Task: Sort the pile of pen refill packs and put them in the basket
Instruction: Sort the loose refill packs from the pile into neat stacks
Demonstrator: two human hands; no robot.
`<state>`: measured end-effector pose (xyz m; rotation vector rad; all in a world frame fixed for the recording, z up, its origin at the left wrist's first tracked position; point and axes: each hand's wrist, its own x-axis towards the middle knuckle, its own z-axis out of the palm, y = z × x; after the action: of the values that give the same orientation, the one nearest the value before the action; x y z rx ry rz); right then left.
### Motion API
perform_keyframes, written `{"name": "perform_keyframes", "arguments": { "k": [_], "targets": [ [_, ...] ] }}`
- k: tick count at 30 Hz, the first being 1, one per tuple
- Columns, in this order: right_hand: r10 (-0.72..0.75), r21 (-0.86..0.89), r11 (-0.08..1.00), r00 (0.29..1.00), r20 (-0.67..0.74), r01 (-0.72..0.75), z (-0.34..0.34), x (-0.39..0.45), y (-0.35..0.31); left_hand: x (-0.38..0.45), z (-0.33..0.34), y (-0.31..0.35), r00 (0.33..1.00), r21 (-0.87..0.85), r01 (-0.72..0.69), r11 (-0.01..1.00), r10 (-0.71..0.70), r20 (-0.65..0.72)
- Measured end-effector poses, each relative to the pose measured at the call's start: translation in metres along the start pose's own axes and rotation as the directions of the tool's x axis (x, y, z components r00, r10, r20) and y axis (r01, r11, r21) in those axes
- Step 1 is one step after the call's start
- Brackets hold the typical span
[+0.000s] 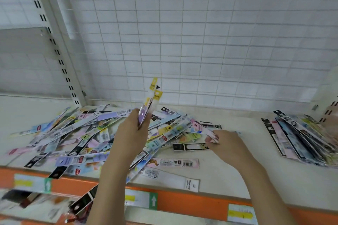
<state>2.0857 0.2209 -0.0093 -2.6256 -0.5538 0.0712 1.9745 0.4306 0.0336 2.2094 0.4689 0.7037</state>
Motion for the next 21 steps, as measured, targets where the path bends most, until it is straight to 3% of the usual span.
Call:
{"name": "perform_keyframes", "arguments": {
  "k": [7,11,16,21],
  "targets": [
    [-0.029,-0.142,0.989,0.994,0.110,0.044,0.011,0.016,-0.002,-0.007,-0.008,-0.021,0.993,0.158,0.110,0.981,-0.115,0.017],
    [-0.060,-0.195,0.979,0.998,0.029,0.065,0.009,0.014,-0.001,-0.006,-0.005,-0.019,0.991,0.171,0.099,0.980,-0.113,0.075],
    [-0.100,-0.117,0.989,0.991,-0.088,0.090,-0.004,0.006,0.010,0.005,0.018,-0.015,0.991,0.264,0.035,0.964,-0.067,0.114],
    [0.024,-0.028,0.999,0.981,-0.194,-0.030,-0.015,-0.003,0.031,0.020,0.055,-0.003,0.961,0.368,-0.003,0.930,-0.098,0.257]
  ]
}}
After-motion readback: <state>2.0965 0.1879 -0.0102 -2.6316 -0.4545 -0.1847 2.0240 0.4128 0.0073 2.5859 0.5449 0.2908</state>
